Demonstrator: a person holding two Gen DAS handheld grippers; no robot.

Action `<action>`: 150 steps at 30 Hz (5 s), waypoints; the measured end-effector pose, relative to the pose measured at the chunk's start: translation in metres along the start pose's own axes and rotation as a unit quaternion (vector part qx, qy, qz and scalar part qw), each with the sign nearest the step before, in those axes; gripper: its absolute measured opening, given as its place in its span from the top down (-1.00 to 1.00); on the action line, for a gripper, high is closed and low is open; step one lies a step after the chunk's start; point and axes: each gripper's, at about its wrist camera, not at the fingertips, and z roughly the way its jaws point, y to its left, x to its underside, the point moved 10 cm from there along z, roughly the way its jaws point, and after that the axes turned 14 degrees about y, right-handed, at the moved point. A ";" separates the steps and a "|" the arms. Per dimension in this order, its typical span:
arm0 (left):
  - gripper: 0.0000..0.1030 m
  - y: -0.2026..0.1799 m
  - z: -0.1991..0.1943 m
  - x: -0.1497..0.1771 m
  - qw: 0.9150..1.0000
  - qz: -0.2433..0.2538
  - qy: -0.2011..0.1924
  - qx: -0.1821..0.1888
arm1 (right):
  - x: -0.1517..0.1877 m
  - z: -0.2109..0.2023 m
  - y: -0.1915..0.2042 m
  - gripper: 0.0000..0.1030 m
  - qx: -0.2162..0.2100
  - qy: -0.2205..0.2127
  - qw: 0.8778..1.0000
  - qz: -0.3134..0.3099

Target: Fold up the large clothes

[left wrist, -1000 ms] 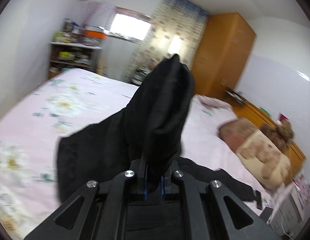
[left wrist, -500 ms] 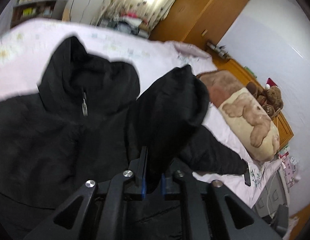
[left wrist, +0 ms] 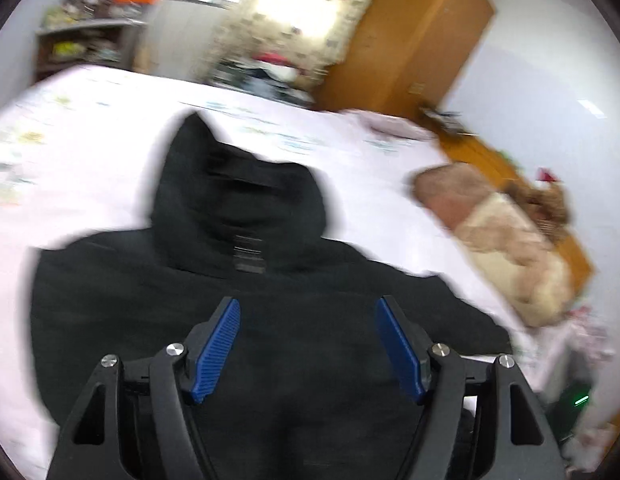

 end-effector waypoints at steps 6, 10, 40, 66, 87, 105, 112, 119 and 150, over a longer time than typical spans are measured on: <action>-0.12 0.134 0.013 0.012 0.989 -0.081 0.030 -0.121 | -0.058 0.040 0.026 -0.29 -0.016 -0.006 1.000 -0.022; -0.05 0.163 0.029 0.030 0.986 -0.086 0.037 -0.136 | -0.081 0.088 0.034 -0.02 -0.002 0.030 0.999 -0.036; -0.03 0.132 0.001 0.075 0.984 -0.052 0.067 -0.158 | -0.049 0.109 0.021 -0.02 -0.013 0.084 0.996 -0.037; -0.04 -0.018 -0.137 0.167 0.992 -0.001 0.009 -0.123 | 0.065 -0.087 -0.004 -0.02 -0.004 -0.018 1.000 0.016; -0.19 -0.041 -0.105 0.140 0.991 0.010 0.015 -0.132 | 0.062 -0.076 -0.096 -0.17 -0.019 -0.022 0.994 0.107; -0.19 -0.030 -0.008 0.069 0.988 0.039 0.021 -0.150 | 0.038 0.024 -0.259 -0.19 0.020 0.013 0.967 0.253; -0.19 -0.002 0.032 0.060 0.985 0.021 0.044 -0.163 | 0.037 0.065 -0.303 -0.20 -0.014 0.025 0.944 0.330; -0.19 0.026 0.052 0.065 0.984 0.002 0.060 -0.170 | 0.032 0.079 -0.336 -0.29 -0.075 -0.022 0.904 0.421; -0.19 0.031 -0.067 0.079 0.989 -0.031 -0.006 -0.142 | -0.129 -0.131 -0.068 0.76 -0.161 -0.146 0.970 0.104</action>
